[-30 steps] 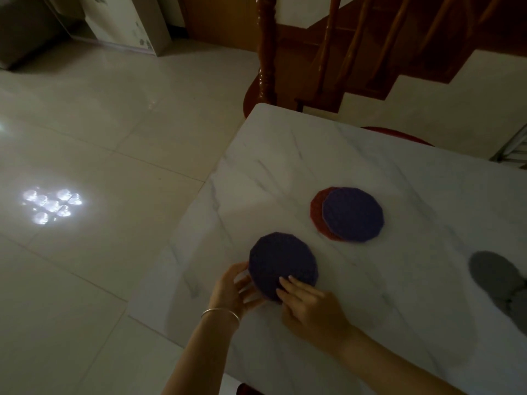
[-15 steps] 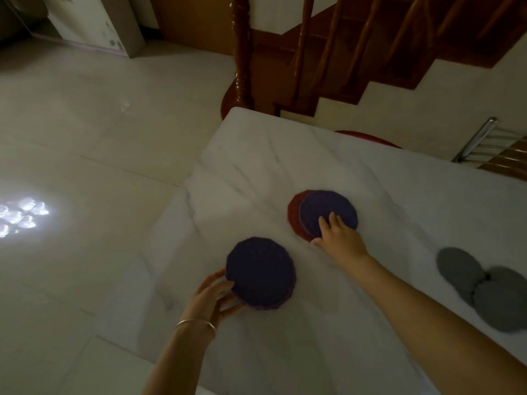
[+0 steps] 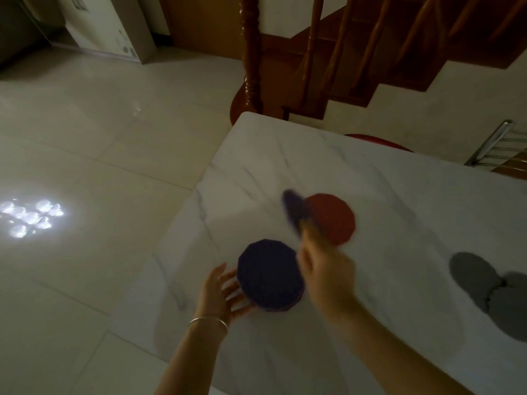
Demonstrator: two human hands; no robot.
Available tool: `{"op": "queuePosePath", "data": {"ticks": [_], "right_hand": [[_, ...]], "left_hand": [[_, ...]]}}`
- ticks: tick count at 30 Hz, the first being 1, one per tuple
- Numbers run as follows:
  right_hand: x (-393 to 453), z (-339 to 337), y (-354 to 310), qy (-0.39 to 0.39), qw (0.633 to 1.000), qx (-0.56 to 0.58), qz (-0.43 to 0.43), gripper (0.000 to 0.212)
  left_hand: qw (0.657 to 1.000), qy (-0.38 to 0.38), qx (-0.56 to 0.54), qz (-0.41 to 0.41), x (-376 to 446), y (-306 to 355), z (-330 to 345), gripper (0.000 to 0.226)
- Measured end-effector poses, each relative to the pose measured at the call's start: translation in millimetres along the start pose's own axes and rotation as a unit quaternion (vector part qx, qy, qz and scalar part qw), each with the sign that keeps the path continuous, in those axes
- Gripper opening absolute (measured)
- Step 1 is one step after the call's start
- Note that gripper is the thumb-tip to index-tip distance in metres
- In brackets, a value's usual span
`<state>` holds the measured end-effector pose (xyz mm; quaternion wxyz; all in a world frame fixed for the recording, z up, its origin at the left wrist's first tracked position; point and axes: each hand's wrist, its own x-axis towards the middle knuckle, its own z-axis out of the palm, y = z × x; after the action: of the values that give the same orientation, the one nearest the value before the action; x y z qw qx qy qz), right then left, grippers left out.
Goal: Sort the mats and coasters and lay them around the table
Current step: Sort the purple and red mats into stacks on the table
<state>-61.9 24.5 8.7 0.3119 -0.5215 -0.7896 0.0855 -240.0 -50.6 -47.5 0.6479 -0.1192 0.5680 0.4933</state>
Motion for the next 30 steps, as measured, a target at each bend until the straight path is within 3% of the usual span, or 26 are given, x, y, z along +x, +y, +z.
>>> {"op": "queuePosePath", "data": {"ticks": [4, 7, 12, 14, 18, 20, 22, 25, 27, 30], "right_hand": [[-62, 36, -25, -0.146, 0.976, -0.078, -0.143, 0.045], [-80, 47, -23, -0.224, 0.963, -0.09, -0.119, 0.053], [-76, 39, -18, -0.249, 0.961, -0.061, -0.107, 0.05], [-66, 36, -8, -0.24, 0.968, 0.0, -0.073, 0.041], [-12, 40, 34, -0.179, 0.977, 0.051, 0.099, 0.037], [16, 49, 63, -0.204, 0.967, 0.018, 0.153, 0.054], [32, 58, 87, -0.286, 0.943, -0.038, 0.167, 0.079], [40, 70, 114, -0.353, 0.916, -0.125, 0.145, 0.09], [40, 75, 121, -0.364, 0.908, -0.179, 0.11, 0.077], [37, 75, 116, -0.355, 0.889, -0.289, -0.027, 0.057]], "left_hand": [[1.0, 0.003, 0.011, 0.004, -1, -1, 0, 0.038], [1.0, 0.011, 0.02, 0.005, -1, -3, -2, 0.039], [0.999, 0.019, 0.034, 0.01, 2, -9, -3, 0.022], [0.999, 0.021, 0.04, 0.014, 4, -12, -4, 0.017], [0.999, -0.001, 0.029, 0.017, 4, -11, -7, 0.015], [0.999, -0.019, 0.029, 0.03, 5, -11, -10, 0.017], [0.998, -0.034, 0.031, 0.043, 7, -13, -12, 0.017], [0.997, -0.04, 0.045, 0.053, 6, -13, -13, 0.024], [0.996, -0.034, 0.058, 0.065, 5, -13, -13, 0.027], [0.994, -0.021, 0.075, 0.077, 5, -12, -11, 0.023]]}}
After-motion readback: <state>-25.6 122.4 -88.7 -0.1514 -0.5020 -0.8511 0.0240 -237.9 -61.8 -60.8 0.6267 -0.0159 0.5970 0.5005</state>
